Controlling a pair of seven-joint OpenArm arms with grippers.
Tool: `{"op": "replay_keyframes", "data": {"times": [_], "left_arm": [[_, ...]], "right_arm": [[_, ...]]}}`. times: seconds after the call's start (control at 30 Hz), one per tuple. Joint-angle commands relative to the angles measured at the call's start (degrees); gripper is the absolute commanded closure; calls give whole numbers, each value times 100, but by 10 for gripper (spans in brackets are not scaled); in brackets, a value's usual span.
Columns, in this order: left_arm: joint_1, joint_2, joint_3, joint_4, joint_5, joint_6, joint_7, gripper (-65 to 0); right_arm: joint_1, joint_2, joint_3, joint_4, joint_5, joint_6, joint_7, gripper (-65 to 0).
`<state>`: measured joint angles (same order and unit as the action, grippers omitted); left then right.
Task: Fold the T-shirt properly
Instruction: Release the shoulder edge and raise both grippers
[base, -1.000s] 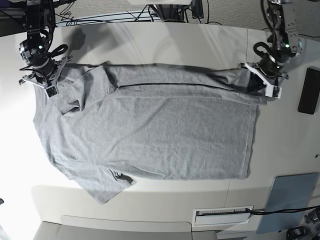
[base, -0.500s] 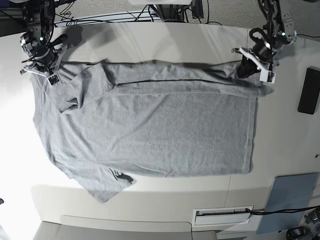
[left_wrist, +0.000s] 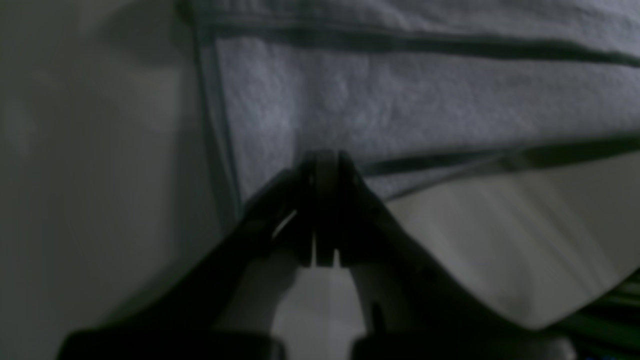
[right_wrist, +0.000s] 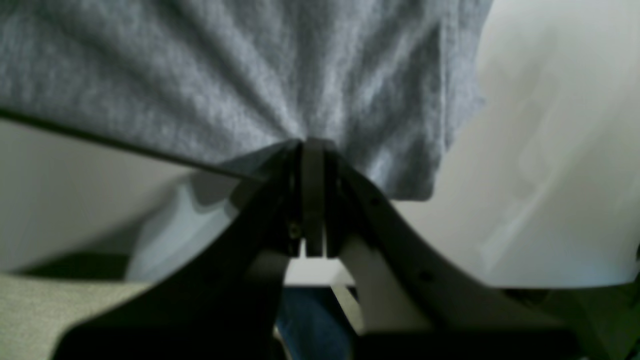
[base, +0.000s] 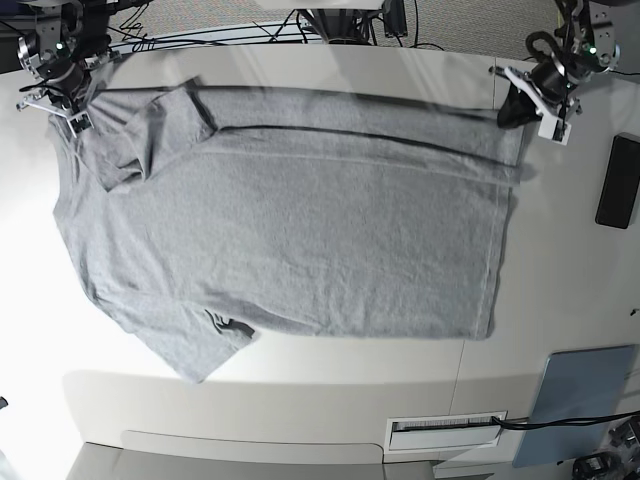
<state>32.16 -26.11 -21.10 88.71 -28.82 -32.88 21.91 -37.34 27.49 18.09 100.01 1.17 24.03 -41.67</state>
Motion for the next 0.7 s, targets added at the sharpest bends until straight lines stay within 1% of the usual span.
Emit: {"op": "replay_keyframes", "data": {"times": [0.0, 0.23, 0.37, 0.53, 0.6, 0.67], "left_arm": [[195, -90, -9, -28, 304, -4, 433, 0], [638, -118, -9, 120, 304, -20, 431, 0], [796, -234, -9, 256, 306, -20, 433, 0], [813, -380, -9, 385, 302, -11, 669, 0], [813, -417, -9, 525, 297, 35, 664, 0], [813, -426, -11, 774, 299, 195, 664, 0]], "right_arm": [[-122, 79, 87, 31, -70, 31, -186, 0], [-557, 94, 116, 579, -81, 37, -223, 0], [-619, 94, 116, 844, -103, 37, -306, 0], [-616, 96, 116, 1025, -168, 31, -332, 0], [-614, 94, 116, 1093, -166, 28, -313, 0], [-612, 94, 116, 1145, -166, 13, -251, 0]]}}
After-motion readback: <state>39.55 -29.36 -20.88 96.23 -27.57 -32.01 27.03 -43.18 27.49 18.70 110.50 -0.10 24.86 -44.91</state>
